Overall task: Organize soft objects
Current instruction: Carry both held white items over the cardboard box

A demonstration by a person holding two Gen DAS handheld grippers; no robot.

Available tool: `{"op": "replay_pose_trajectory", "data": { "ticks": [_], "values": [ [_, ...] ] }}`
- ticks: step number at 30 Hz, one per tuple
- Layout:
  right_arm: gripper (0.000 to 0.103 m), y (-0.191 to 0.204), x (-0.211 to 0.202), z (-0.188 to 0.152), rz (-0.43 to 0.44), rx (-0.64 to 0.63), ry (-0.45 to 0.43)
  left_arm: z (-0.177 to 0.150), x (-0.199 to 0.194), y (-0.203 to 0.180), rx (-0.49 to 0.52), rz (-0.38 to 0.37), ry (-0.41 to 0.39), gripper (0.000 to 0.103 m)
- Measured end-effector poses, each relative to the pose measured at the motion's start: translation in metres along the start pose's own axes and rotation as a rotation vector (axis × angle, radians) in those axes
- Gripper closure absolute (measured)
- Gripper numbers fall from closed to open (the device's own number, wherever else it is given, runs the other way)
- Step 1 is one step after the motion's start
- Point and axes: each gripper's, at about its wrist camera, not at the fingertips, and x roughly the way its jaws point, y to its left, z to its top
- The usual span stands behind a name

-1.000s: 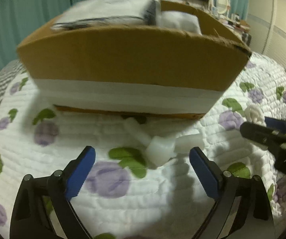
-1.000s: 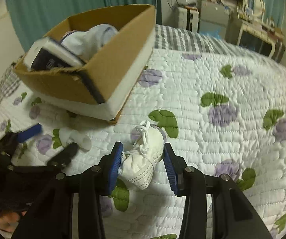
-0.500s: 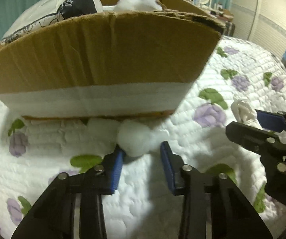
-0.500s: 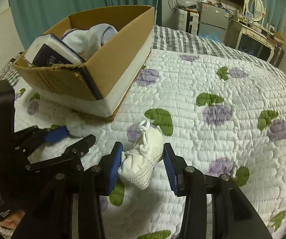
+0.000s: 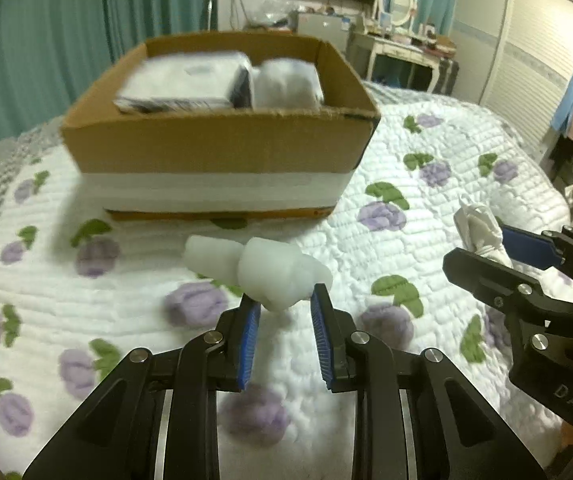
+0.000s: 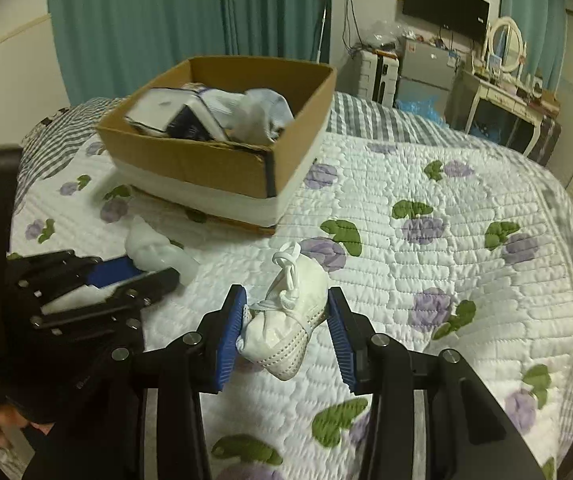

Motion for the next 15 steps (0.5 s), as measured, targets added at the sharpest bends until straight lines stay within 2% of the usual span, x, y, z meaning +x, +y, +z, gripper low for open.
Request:
{"op": "replay_pose_trajectory", "data": {
  "ticks": [4,7,15],
  "values": [
    [0.062,0.014,-0.023,0.001,-0.013,-0.029,-0.026,0.0,-0.022,0.002,-0.001,0.024,-0.024,0.078],
    [0.062,0.02,-0.04,0.003,-0.014,-0.038,-0.045,0.009,-0.038,-0.005,-0.003,0.027,-0.062,0.078],
    [0.062,0.046,-0.086,0.018,0.002,-0.068,-0.118,0.014,-0.093,0.005,0.025,0.04,-0.159,0.078]
  ]
}}
